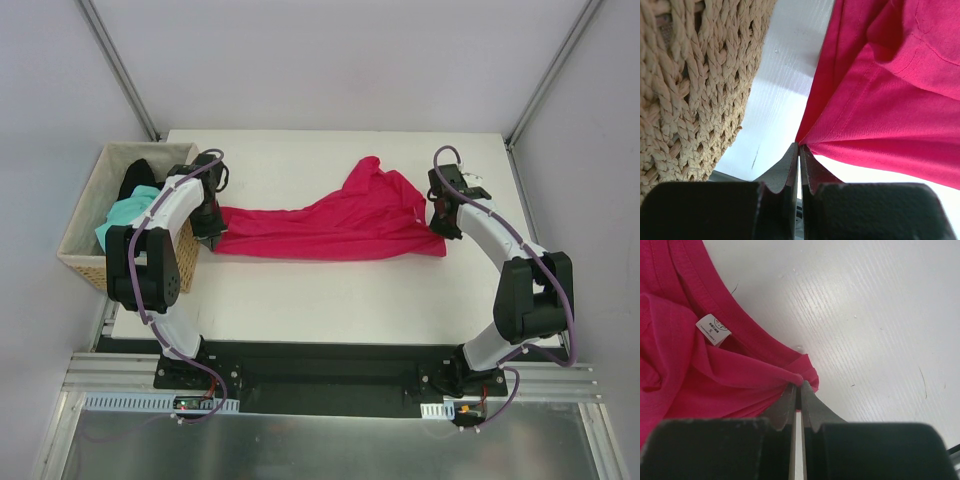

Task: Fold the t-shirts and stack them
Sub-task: Fold the flattened tshirt in 1/3 of the way

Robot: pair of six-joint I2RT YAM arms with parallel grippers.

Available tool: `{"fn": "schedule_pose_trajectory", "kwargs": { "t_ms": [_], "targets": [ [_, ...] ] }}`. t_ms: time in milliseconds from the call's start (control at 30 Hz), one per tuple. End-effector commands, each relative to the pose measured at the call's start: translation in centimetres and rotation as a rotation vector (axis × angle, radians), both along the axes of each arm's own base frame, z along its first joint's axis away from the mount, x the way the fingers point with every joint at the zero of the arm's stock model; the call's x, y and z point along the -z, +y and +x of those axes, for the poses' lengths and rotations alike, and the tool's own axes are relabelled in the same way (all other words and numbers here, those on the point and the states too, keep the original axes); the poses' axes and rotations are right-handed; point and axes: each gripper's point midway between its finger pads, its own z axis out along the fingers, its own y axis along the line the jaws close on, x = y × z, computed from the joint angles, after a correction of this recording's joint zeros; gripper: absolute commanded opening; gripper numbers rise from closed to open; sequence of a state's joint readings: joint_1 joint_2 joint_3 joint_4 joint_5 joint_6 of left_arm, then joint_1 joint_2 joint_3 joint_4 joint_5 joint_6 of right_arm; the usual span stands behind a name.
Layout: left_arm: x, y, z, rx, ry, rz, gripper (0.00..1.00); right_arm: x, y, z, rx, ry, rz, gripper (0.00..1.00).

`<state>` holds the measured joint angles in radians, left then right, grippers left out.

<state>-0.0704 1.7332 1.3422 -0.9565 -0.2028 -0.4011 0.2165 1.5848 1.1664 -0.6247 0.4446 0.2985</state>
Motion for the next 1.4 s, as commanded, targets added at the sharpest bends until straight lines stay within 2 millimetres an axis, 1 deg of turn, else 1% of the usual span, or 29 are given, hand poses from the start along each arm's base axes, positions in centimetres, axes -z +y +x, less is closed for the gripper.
{"fn": "schedule_pose_trajectory", "kwargs": {
  "t_ms": [0, 433, 633, 833, 967, 1367],
  "targets": [
    [-1.0, 1.3, -1.7, -0.021, 0.04, 0.048, 0.0, -0.5, -0.3, 0.1, -0.007, -0.004, -0.005, 0.01],
    [-0.6, 1.0, -2.1, -0.016, 0.063, 0.037, 0.0, 0.4, 1.0, 0.3, -0.06, 0.042, 0.027, 0.01],
    [-0.9, 0.8, -1.9, -0.016, 0.052, 0.029, 0.0, 1.0, 1.5, -0.2, -0.069, 0.059, 0.039, 0.01],
    [-1.4, 0.3, -1.4, -0.007, 0.032, 0.017, 0.0, 1.8, 2.8, -1.2, -0.085, 0.082, 0.07, 0.01],
    [-1.4, 0.0, -1.4, 0.002, 0.043, 0.012, 0.0, 2.0, 3.3, -1.6, -0.093, 0.094, 0.074, 0.01],
    [-0.8, -0.5, -1.6, 0.007, 0.066, 0.0, 0.0, 2.4, 3.5, -2.2, -0.077, 0.115, 0.079, 0.01]
  ]
}}
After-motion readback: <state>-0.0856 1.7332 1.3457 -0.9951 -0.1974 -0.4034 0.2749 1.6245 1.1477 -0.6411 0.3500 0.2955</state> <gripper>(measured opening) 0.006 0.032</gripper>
